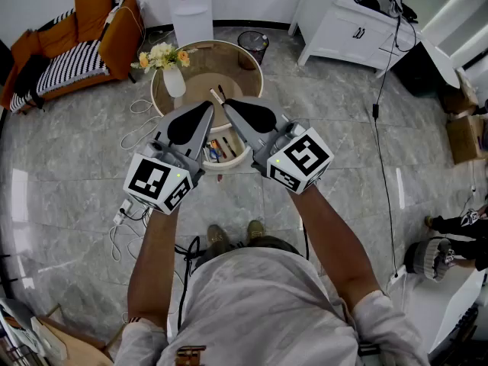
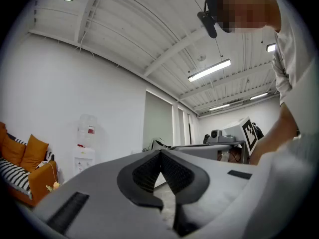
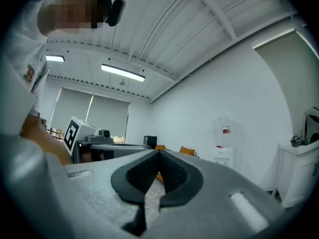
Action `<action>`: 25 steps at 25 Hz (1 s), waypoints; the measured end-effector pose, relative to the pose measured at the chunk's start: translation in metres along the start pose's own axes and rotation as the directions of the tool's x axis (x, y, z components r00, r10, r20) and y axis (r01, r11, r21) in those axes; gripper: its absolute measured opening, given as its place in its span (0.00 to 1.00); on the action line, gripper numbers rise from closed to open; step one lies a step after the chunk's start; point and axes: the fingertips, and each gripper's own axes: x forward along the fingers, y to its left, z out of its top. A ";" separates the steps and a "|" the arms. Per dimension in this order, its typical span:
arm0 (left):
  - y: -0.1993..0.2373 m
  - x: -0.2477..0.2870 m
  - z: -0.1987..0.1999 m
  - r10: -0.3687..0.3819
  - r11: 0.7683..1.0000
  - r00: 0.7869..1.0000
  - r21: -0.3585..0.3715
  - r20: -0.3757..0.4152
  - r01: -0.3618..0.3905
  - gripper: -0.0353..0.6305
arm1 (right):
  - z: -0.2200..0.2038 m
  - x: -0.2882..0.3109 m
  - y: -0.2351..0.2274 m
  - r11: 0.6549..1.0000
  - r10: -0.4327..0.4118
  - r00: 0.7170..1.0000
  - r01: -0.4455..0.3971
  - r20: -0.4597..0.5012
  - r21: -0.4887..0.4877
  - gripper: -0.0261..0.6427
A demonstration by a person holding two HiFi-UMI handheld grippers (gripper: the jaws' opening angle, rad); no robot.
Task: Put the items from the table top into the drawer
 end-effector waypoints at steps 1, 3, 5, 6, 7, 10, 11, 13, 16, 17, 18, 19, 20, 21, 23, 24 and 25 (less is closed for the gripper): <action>0.002 0.000 0.000 -0.002 1.000 1.000 0.001 0.000 0.002 0.05 | 0.000 0.002 0.000 1.000 -0.001 1.000 0.001 0.000 -0.001 0.04; 0.006 -0.001 0.000 -0.006 1.000 1.000 0.003 0.001 0.006 0.05 | -0.001 0.006 0.001 1.000 -0.002 1.000 0.002 0.002 -0.001 0.04; 0.009 -0.001 0.000 -0.007 1.000 1.000 0.000 -0.001 0.007 0.05 | -0.001 0.010 0.001 1.000 -0.005 1.000 0.005 0.009 0.003 0.04; 0.011 -0.002 0.000 -0.007 1.000 1.000 -0.002 -0.002 0.007 0.05 | -0.001 0.012 0.001 1.000 -0.009 1.000 0.009 0.012 0.008 0.04; 0.013 -0.003 0.000 -0.007 1.000 1.000 -0.004 -0.004 0.007 0.05 | -0.001 0.013 0.000 1.000 -0.015 1.000 0.014 0.014 0.013 0.04; 0.019 -0.006 -0.004 -0.009 1.000 1.000 -0.001 -0.004 0.009 0.05 | -0.003 0.016 -0.002 0.999 -0.035 0.999 0.035 0.014 0.024 0.04; 0.022 -0.008 -0.006 -0.008 1.000 1.000 0.001 -0.004 0.008 0.05 | -0.004 0.017 -0.003 0.999 -0.042 0.999 0.042 0.012 0.028 0.04; 0.027 -0.013 -0.008 -0.006 1.000 1.000 0.005 -0.005 0.006 0.05 | -0.007 0.019 -0.003 0.998 -0.059 0.998 0.059 0.008 0.033 0.04; 0.036 -0.021 -0.009 -0.003 1.000 1.000 0.007 -0.004 0.003 0.05 | -0.012 0.026 0.002 0.996 -0.082 0.997 0.082 -0.003 0.032 0.04; 0.039 -0.024 -0.010 -0.003 1.000 1.000 0.008 -0.004 0.003 0.05 | -0.014 0.028 0.004 0.996 -0.087 0.996 0.087 -0.007 0.031 0.04; 0.042 -0.026 -0.010 -0.004 1.000 1.000 0.008 -0.006 0.004 0.05 | -0.016 0.031 0.006 0.995 -0.092 0.996 0.093 -0.012 0.031 0.04; 0.044 -0.029 -0.011 -0.005 1.000 1.000 0.009 -0.007 0.005 0.05 | -0.018 0.033 0.008 0.995 -0.098 0.995 0.099 -0.017 0.030 0.04; 0.046 -0.032 -0.012 -0.007 1.000 1.000 0.009 -0.007 0.008 0.05 | -0.020 0.034 0.010 0.994 -0.106 0.994 0.107 -0.023 0.028 0.04; 0.047 -0.036 -0.013 -0.010 1.000 1.000 0.009 -0.007 0.010 0.05 | -0.022 0.036 0.012 0.993 -0.115 0.993 0.116 -0.028 0.026 0.04; 0.051 -0.043 -0.015 -0.013 1.000 1.000 0.008 -0.006 0.013 0.05 | -0.027 0.037 0.016 0.991 -0.132 0.990 0.133 -0.041 0.026 0.04; 0.054 -0.047 -0.016 -0.011 1.000 1.000 0.006 -0.005 0.011 0.05 | -0.031 0.038 0.017 0.990 -0.139 0.989 0.140 -0.049 0.027 0.04; 0.057 -0.050 -0.018 -0.008 1.000 1.000 0.002 -0.005 0.008 0.05 | -0.036 0.039 0.019 0.989 -0.143 0.988 0.145 -0.057 0.028 0.04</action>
